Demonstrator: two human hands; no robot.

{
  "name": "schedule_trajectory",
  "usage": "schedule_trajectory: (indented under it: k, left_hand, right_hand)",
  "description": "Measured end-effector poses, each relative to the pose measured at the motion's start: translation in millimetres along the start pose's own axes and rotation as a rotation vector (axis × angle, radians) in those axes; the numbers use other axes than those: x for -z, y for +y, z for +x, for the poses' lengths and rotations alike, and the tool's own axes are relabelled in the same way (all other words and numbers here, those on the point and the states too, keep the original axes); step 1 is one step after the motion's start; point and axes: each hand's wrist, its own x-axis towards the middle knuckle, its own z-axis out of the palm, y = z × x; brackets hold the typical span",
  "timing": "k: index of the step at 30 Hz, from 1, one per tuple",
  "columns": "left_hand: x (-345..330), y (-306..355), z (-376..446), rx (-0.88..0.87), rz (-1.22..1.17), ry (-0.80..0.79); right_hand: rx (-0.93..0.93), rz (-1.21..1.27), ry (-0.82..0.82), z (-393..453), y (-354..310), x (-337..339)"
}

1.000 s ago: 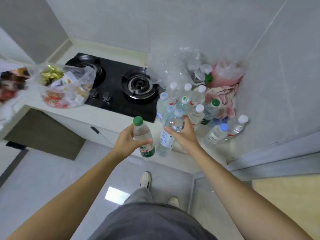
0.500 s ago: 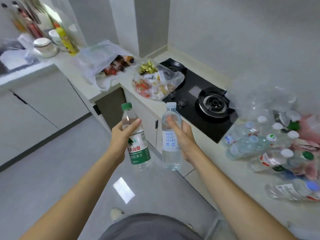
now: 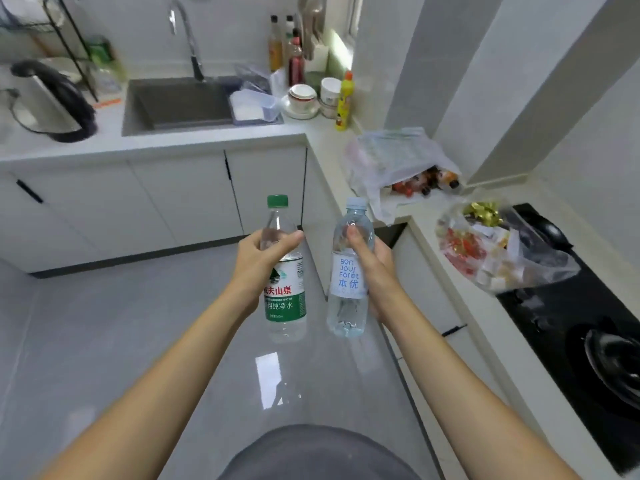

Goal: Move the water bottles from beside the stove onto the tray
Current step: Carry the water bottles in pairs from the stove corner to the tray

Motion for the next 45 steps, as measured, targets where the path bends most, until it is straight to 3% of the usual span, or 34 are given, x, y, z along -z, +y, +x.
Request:
schedule_trajectory:
  k: [17,27,35,45]
  left_hand:
    - [256,63,160,0.029,-0.022,0.692]
    - [383,88,186,0.047,-0.093,1.028]
    - [547,81,219,0.009,-0.188,1.114]
    - [737,137,277,-0.03,-0.174,1.047]
  right_hand:
    - [-0.078,-0.148,-0.659,246,-8,-327]
    - [-0.129,-0.229,-0.96,297,-8,-510]
    - [-0.054,-0.35,-1.062,315,1,-677]
    - [0.004,-0.333,-0.979,340,-10,-866]
